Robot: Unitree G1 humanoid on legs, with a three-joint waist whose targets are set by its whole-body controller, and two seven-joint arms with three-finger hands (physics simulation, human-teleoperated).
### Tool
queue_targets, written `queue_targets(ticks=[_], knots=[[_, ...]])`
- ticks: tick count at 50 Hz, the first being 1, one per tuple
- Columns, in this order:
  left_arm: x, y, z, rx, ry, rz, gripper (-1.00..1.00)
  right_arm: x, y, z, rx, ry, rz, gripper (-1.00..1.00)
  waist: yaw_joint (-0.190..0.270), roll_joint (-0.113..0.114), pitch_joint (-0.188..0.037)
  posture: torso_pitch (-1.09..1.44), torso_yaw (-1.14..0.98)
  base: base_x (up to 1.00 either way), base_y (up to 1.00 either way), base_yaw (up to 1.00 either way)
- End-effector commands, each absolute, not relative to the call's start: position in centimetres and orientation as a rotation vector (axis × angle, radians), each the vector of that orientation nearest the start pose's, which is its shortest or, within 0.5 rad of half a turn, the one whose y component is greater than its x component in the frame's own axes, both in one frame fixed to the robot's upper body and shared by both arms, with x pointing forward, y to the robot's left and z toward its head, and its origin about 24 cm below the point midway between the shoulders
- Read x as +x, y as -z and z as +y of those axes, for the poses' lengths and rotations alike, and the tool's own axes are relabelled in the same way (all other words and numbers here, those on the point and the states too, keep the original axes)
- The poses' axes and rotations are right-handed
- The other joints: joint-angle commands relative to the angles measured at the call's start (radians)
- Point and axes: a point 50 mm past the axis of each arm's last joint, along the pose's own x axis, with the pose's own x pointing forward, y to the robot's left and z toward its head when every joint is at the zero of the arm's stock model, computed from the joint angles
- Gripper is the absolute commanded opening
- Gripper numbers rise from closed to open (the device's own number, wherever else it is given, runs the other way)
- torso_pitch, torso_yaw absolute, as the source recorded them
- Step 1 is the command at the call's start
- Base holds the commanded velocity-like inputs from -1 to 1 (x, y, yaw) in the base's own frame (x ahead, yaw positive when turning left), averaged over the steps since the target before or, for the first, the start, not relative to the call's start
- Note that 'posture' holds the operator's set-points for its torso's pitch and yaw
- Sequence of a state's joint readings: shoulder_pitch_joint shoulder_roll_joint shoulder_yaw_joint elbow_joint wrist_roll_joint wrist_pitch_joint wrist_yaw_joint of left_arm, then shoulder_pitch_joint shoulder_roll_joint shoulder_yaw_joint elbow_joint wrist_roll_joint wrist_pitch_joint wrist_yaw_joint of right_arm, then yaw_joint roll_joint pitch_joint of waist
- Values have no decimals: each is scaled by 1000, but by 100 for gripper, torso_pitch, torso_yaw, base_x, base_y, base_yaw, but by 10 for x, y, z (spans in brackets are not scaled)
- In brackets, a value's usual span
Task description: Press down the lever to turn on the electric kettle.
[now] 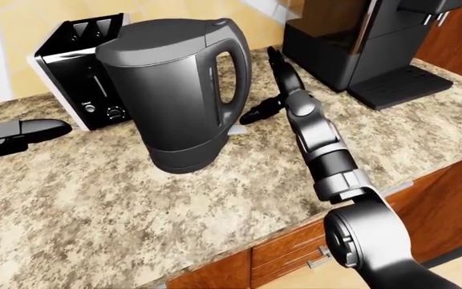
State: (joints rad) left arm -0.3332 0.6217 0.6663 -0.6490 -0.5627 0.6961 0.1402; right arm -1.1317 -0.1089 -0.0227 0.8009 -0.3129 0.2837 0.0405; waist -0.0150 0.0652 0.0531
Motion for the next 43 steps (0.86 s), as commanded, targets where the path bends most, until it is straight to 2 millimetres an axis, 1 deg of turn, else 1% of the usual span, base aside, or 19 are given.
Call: queue_targets(ticks=[1,24,36,43], knots=[[202,-296,285,122,-337,-594,100,415,-237,-95,-481,-86,-156,100,0,5,-26,0,0,0,0,0],[200,-296,286,122,-338,-596,100,412,-220,-84,-511,-90,-148,100,-1,8,-28,0,0,0,0,0],[200,-296,286,123,-337,-596,100,410,-202,-80,-628,-120,-158,100,-3,10,-32,0,0,0,0,0],[199,-296,286,123,-337,-597,100,409,-200,-77,-670,-136,-166,100,-2,10,-33,0,0,0,0,0]])
